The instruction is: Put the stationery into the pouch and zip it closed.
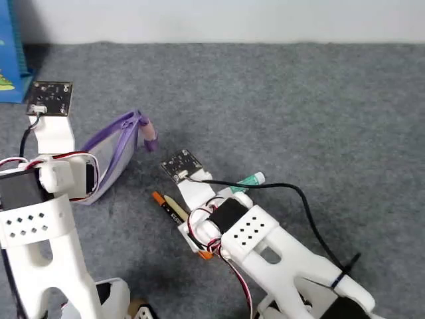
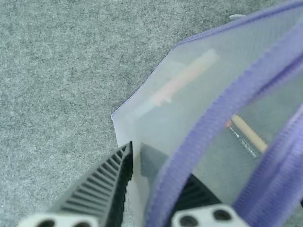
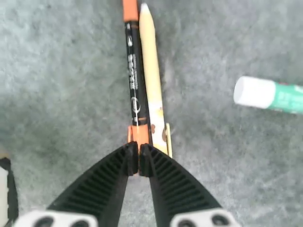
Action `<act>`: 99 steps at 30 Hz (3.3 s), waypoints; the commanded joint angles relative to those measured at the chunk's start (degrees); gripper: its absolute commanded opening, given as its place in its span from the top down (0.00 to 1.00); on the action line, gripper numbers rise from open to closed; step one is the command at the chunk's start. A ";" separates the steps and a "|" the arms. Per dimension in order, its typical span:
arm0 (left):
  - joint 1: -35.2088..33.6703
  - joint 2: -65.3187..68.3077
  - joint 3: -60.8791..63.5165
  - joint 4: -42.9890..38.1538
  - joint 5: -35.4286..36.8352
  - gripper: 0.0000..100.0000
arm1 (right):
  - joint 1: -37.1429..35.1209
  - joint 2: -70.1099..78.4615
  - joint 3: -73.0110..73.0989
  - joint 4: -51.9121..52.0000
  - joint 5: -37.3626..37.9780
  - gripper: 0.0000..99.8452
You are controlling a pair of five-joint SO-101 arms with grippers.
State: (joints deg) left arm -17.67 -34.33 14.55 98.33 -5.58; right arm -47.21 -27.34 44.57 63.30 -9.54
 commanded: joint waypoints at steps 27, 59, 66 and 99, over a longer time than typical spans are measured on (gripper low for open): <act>0.09 0.00 -1.54 0.00 0.62 0.99 | -2.42 30.02 -7.74 -18.24 0.97 0.89; 0.18 0.00 -1.54 0.00 0.62 0.99 | -2.77 3.82 -2.29 0.04 -1.14 0.86; 0.18 0.00 -1.54 0.00 0.62 0.99 | -3.65 12.26 -2.29 -12.97 -3.08 0.84; 0.18 0.00 -1.36 0.00 0.62 0.99 | 5.05 -7.16 -4.57 3.21 -2.46 0.99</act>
State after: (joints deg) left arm -17.67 -34.33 14.55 98.33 -5.58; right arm -43.08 -25.49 40.62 65.23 -12.97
